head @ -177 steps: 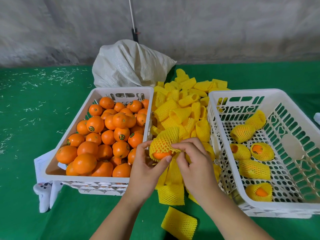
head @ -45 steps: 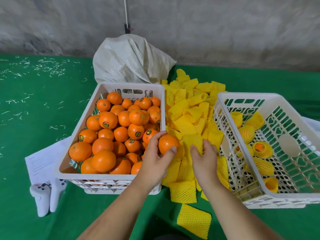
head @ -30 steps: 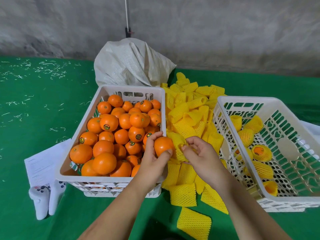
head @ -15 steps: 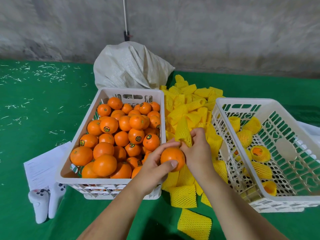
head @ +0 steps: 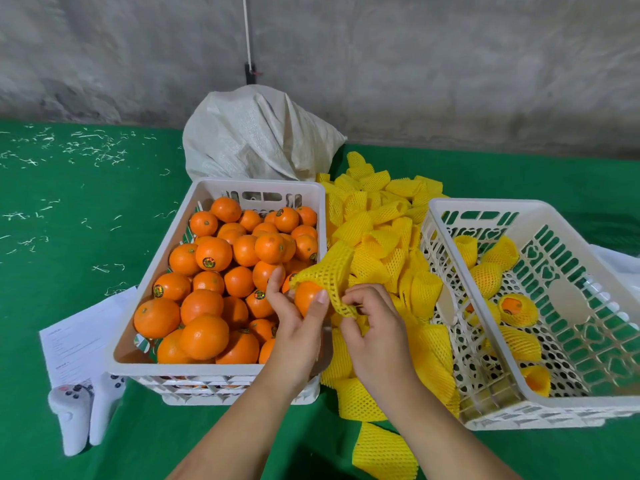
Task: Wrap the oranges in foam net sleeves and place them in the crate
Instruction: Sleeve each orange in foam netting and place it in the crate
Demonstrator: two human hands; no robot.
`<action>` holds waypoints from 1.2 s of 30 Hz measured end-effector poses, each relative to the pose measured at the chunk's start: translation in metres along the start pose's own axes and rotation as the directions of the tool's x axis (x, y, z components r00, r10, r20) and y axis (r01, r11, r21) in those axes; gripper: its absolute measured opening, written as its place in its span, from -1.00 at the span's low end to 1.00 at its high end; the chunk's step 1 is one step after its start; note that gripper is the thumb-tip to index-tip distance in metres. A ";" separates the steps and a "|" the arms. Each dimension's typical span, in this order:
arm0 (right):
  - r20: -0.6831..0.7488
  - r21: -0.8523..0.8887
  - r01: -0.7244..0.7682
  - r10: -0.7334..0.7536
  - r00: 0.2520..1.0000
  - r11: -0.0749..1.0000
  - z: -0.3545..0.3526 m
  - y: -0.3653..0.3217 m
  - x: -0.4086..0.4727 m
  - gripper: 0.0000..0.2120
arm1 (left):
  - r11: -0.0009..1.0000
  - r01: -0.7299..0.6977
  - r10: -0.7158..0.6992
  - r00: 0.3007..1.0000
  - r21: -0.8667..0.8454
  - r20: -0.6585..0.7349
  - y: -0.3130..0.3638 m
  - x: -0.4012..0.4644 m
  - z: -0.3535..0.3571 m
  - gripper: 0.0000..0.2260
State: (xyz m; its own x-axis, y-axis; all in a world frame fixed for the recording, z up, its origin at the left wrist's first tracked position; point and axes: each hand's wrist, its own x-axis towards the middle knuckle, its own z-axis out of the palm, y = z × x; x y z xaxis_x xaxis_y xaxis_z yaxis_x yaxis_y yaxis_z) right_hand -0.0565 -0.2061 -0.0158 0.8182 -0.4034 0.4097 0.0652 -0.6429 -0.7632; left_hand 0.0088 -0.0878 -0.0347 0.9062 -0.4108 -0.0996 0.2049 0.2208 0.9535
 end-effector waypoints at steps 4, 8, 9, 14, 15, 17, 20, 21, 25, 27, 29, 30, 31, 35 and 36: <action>-0.017 0.006 -0.087 0.087 0.996 0.996 -0.006 0.004 0.010 -0.74 | 0.997 -0.053 0.036 0.957 0.051 0.287 -0.005 0.004 -0.012 -0.27; -0.090 -0.030 -0.035 0.032 0.995 0.999 -0.021 0.001 0.016 -0.77 | 0.994 -0.107 0.104 0.977 0.006 0.186 -0.003 0.000 0.003 -0.51; -0.103 -0.047 -0.002 -0.003 0.995 0.999 -0.024 -0.001 0.016 -0.76 | 0.993 -0.118 0.116 0.985 0.006 0.127 -0.003 -0.001 0.008 -0.51; 0.033 -0.127 0.215 -0.213 0.977 0.968 -0.021 -0.008 0.002 -0.75 | 0.991 -0.095 0.090 0.994 -0.093 -0.055 -0.001 0.007 0.010 -0.64; 0.043 -0.116 0.211 -0.208 0.977 0.971 -0.017 -0.008 -0.001 -0.75 | 0.994 -0.083 0.080 0.995 -0.072 -0.052 0.000 0.007 0.008 -0.66; 0.006 -0.079 0.142 -0.142 0.990 0.987 -0.013 -0.006 -0.002 -0.74 | 0.997 -0.060 0.061 0.998 -0.042 0.019 0.002 0.004 0.005 -0.60; -0.047 -0.015 0.028 -0.029 0.998 0.999 -0.015 -0.005 0.004 -0.73 | 0.995 -0.104 0.102 0.973 0.001 0.206 0.003 0.003 -0.002 -0.45; -0.050 -0.005 0.007 -0.007 0.999 1.000 -0.017 -0.005 0.007 -0.73 | 0.992 -0.129 0.122 0.959 0.010 0.256 0.002 0.003 -0.004 -0.42; 0.007 -0.058 0.042 -0.041 0.999 0.997 -0.027 -0.004 0.017 -0.76 | 0.991 -0.127 0.133 0.962 -0.039 0.238 0.000 0.006 0.000 -0.51; 0.050 -0.109 0.108 -0.103 0.993 0.988 -0.029 -0.008 0.016 -0.76 | 0.992 -0.117 0.123 0.976 -0.040 0.181 -0.002 0.007 0.004 -0.52; 0.060 -0.153 0.173 -0.165 0.984 0.973 -0.028 -0.012 0.013 -0.75 | 0.989 -0.147 0.148 0.977 -0.013 0.155 -0.005 0.006 0.005 -0.51; 0.049 -0.159 0.186 -0.181 0.982 0.970 -0.026 -0.014 0.011 -0.76 | 0.986 -0.166 0.164 0.974 -0.002 0.154 -0.005 0.006 0.006 -0.50; 0.031 -0.157 0.187 -0.184 0.982 0.970 -0.024 -0.016 0.010 -0.77 | 0.982 -0.186 0.181 0.971 0.017 0.156 -0.005 0.005 0.007 -0.47; -0.012 -0.086 0.131 -0.132 0.991 0.988 -0.023 -0.016 0.015 -0.74 | 0.978 -0.205 0.199 0.968 0.026 0.153 0.000 0.002 0.008 -0.51; -0.010 -0.061 0.107 -0.108 0.994 0.992 -0.024 -0.014 0.017 -0.72 | 0.982 -0.189 0.187 0.972 -0.003 0.142 0.001 0.002 0.007 -0.51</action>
State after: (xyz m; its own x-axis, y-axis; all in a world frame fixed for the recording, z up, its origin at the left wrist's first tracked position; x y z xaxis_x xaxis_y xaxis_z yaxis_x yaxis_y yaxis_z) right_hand -0.0573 -0.2199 0.0142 0.8006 -0.3380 0.4948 0.1177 -0.7210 -0.6829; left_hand 0.0079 -0.0946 -0.0318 0.8669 -0.4833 0.1221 0.0311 0.2969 0.9544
